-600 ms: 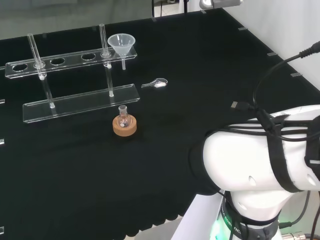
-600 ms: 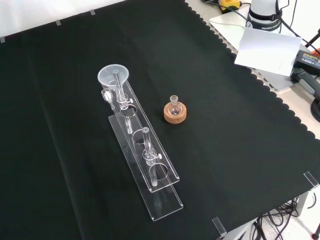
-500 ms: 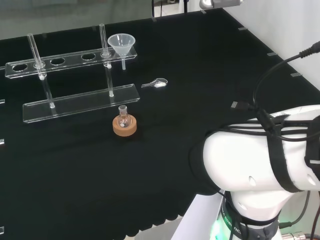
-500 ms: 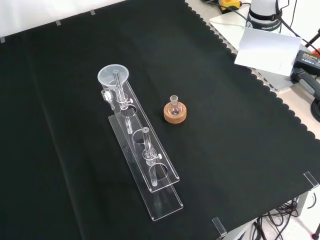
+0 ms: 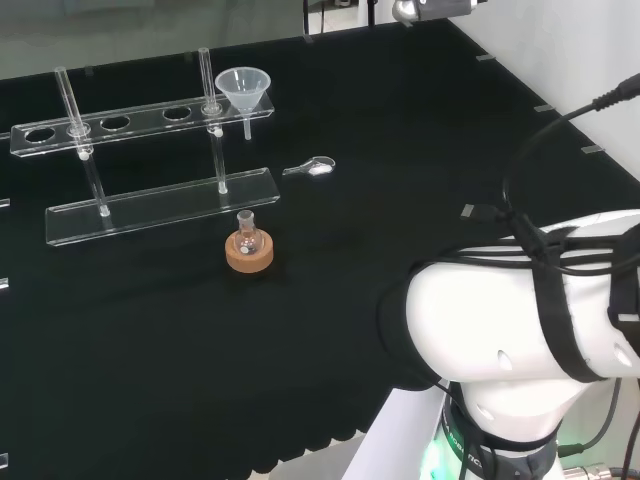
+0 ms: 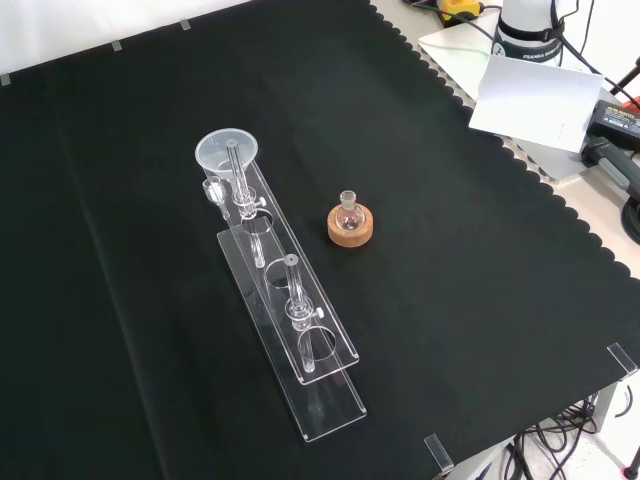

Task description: Pick up the funnel from the transparent funnel stand.

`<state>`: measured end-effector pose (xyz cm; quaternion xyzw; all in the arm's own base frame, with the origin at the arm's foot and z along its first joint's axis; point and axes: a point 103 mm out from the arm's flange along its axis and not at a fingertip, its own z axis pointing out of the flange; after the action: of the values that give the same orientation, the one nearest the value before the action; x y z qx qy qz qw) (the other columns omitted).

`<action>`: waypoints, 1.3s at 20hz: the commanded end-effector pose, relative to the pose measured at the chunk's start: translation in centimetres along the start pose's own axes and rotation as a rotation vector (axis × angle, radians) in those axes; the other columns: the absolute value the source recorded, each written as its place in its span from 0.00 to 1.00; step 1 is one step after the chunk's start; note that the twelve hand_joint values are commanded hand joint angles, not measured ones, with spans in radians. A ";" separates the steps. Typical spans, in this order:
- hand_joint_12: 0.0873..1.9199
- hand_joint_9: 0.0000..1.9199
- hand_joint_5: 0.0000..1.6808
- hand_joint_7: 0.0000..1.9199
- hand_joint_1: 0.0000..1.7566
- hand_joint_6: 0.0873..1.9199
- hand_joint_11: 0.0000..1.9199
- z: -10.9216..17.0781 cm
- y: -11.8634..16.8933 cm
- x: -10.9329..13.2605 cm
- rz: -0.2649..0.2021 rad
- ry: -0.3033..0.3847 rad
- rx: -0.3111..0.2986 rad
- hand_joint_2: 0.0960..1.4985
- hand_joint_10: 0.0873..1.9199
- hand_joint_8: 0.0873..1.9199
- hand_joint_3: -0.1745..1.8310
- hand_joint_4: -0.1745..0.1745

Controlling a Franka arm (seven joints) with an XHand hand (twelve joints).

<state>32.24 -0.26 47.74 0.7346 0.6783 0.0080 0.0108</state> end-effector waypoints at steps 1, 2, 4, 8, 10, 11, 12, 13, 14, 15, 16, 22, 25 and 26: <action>0.70 0.03 0.09 0.00 0.00 0.00 0.02 -0.3 -0.2 -0.6 -0.004 -0.001 0.041 0.86 0.31 0.06 0.16 0.60; 0.70 0.03 0.09 0.00 0.00 0.00 0.02 -0.2 0.1 -0.6 -0.002 0.000 0.042 0.86 0.31 0.06 0.16 0.60; 0.70 0.03 0.09 0.00 0.00 0.00 0.02 0.1 0.7 -0.6 0.004 0.002 0.043 0.86 0.31 0.06 0.16 0.60; 0.70 0.03 0.09 0.00 0.00 0.00 0.02 0.9 1.9 -0.7 0.023 -0.015 0.063 0.86 0.31 0.06 0.16 0.60; 0.70 0.03 0.09 0.00 0.00 0.00 0.02 1.4 2.7 -0.7 0.026 -0.024 0.075 0.86 0.31 0.06 0.16 0.59; 0.70 0.03 0.09 0.00 0.00 0.00 0.02 1.6 3.2 -0.7 0.027 -0.029 0.083 0.86 0.31 0.06 0.16 0.59; 0.70 0.04 0.09 0.00 0.00 0.00 0.02 1.9 3.7 -0.7 0.027 -0.034 0.089 0.86 0.31 0.06 0.16 0.59; 0.70 0.04 0.09 0.00 0.00 0.00 0.02 2.2 4.3 -0.6 0.024 -0.041 0.093 0.86 0.31 0.06 0.16 0.59; 0.70 0.04 0.09 0.00 0.00 0.00 0.02 2.5 5.0 -0.5 0.020 -0.043 0.098 0.86 0.31 0.06 0.16 0.59; 0.70 0.04 0.09 0.00 0.01 0.00 0.02 2.7 5.8 -0.5 0.015 -0.041 0.102 0.85 0.31 0.06 0.16 0.59; 0.70 0.04 0.10 0.00 0.01 0.00 0.02 3.1 6.5 -0.4 0.009 -0.038 0.104 0.85 0.31 0.07 0.16 0.58; 0.70 0.05 0.10 0.00 0.05 0.00 0.02 5.0 11.6 0.4 -0.020 -0.041 0.163 0.82 0.31 0.07 0.15 0.57; 0.70 0.06 0.11 0.01 0.08 0.00 0.03 6.3 13.9 0.5 -0.023 -0.046 0.194 0.80 0.31 0.09 0.15 0.56; 0.71 0.07 0.11 0.02 0.08 0.00 0.03 6.8 14.5 0.4 -0.023 -0.042 0.209 0.79 0.31 0.10 0.14 0.55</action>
<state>41.30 -1.06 43.33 0.7326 0.6769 -0.0609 -0.0374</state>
